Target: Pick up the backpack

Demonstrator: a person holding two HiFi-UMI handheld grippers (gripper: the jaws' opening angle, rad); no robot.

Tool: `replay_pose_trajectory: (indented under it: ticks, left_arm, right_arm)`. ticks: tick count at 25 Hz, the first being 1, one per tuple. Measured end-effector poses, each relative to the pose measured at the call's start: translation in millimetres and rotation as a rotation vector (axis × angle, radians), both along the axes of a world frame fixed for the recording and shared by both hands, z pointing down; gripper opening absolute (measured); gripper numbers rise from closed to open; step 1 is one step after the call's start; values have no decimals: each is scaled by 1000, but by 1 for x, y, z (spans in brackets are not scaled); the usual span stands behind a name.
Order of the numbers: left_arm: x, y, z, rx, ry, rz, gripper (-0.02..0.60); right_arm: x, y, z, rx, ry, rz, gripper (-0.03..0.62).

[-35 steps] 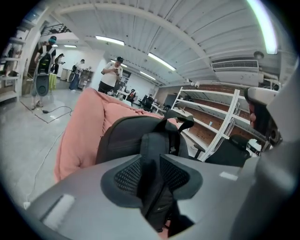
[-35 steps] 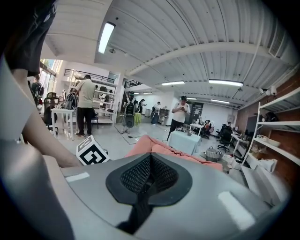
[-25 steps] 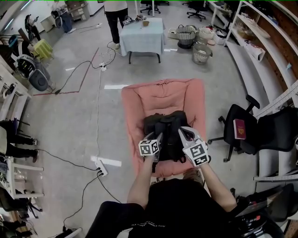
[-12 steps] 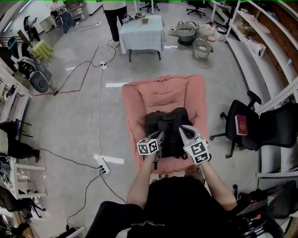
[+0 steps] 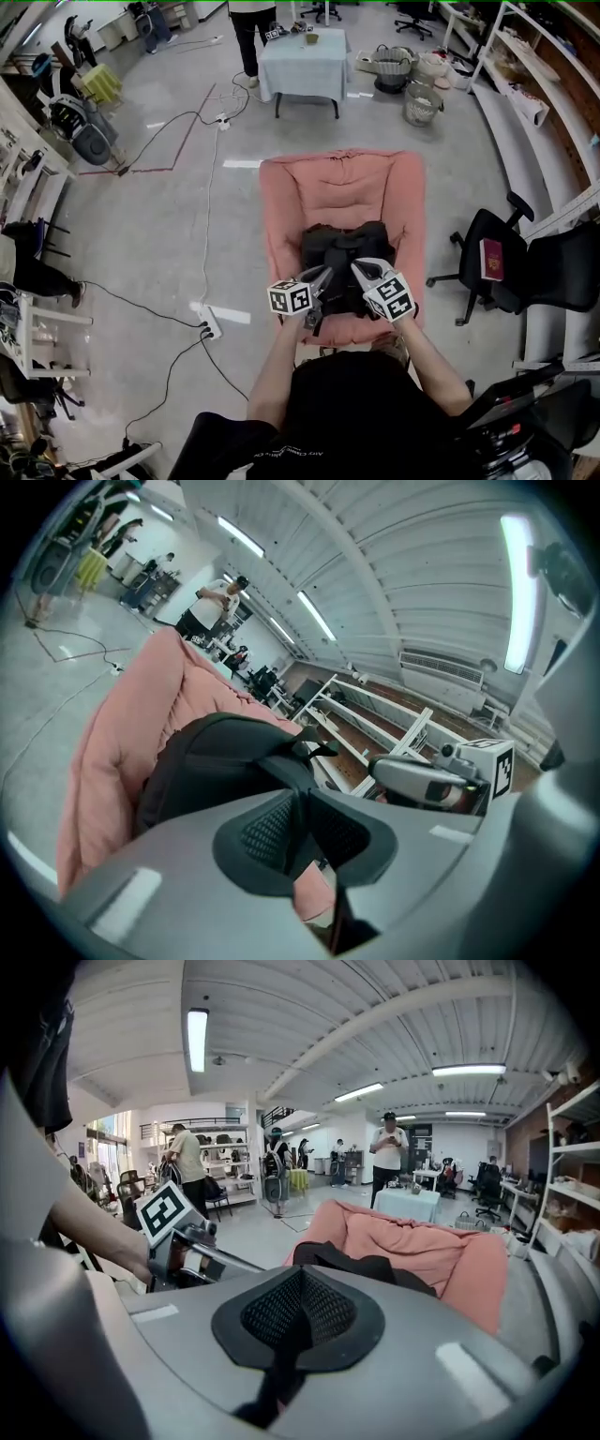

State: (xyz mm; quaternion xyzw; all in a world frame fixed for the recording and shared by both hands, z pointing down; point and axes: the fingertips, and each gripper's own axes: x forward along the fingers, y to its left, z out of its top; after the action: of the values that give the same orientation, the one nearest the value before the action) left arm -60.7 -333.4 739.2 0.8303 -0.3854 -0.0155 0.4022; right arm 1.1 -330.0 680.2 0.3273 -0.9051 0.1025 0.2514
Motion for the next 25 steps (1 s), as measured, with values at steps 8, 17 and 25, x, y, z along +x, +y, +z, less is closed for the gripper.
replay_pose_trajectory:
  ticks: [8,17,25]
  left_arm:
    - [-14,15,-13,-3,76,12,46]
    - [-21,24,-11,-28,126,13,40]
    - [-24,31,-12,-56,283,15,37]
  right_arm:
    - [-19,1,39,-152,-62,-18,74]
    - [-33,9,62,-344,-180,-52,195]
    - [-39,25,39,-522,-471,-120,77]
